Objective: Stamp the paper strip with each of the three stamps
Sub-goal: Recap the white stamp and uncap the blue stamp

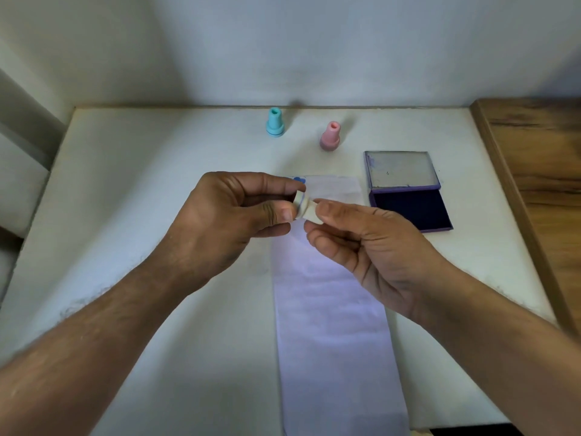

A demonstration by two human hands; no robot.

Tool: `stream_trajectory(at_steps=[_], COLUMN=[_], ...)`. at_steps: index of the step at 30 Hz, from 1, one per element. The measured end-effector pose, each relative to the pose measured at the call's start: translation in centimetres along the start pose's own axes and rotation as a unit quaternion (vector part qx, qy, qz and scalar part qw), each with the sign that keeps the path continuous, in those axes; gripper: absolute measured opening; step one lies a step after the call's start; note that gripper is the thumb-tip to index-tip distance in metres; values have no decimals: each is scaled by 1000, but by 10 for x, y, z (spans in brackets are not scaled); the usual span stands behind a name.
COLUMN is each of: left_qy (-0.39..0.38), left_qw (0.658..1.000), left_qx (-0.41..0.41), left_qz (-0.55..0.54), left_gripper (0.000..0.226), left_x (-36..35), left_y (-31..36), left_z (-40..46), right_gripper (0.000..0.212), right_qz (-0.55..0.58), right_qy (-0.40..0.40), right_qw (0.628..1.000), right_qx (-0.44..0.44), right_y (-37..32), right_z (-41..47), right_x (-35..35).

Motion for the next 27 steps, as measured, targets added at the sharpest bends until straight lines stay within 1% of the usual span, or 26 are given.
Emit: stream_trajectory(at_steps=[3, 7, 13, 17, 19, 21, 23, 24, 25, 27], left_qy=[-6, 0, 41, 77, 89, 96, 105, 108, 110, 111], left_qw=[1000, 1000, 999, 997, 995, 993, 992, 991, 991, 990], left_qx=[-15, -21, -5, 19, 25, 28, 30, 31, 33, 33], left_qz=[12, 12, 7, 22, 39, 56, 65, 69, 73, 78], left_gripper=[27, 26, 27, 29, 28, 27, 28, 28, 29, 29], left_x=[1, 0, -4, -2, 0, 1, 3, 3, 3, 4], left_y=[2, 4, 2, -3, -2, -2, -2, -2, -1, 0], left_z=[0, 0, 1, 1, 0, 0, -2, -3, -3, -5], right_gripper=[13, 17, 9, 13, 13, 14, 19, 22, 24, 23], right_qz=[46, 51, 35, 33, 17, -26, -120, -185, -258, -394], right_qy=[-2, 1, 28, 68, 90, 123, 163, 187, 217, 268], right_qw=[999, 998, 999, 995, 992, 983, 959, 935, 900, 811], right_qx=[-28, -27, 25, 60, 88, 130, 197, 237, 276, 340], right_y=[1, -2, 0, -1, -3, -8, -18, -24, -30, -42], right_z=[0, -1, 2, 4, 4, 5, 7, 9, 13, 21], right_x=[-1, -1, -1, -1, -2, -3, -6, -8, -9, -16])
Point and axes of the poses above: each hand's wrist, its own z-axis towards the middle knuckle, its own x-axis out of the back of the hand, y = z × x, the point moved 1 cm from there along z, towards the middle knuckle, and after that the axes turned 7 degrees about -x, right-handed, at the moved point
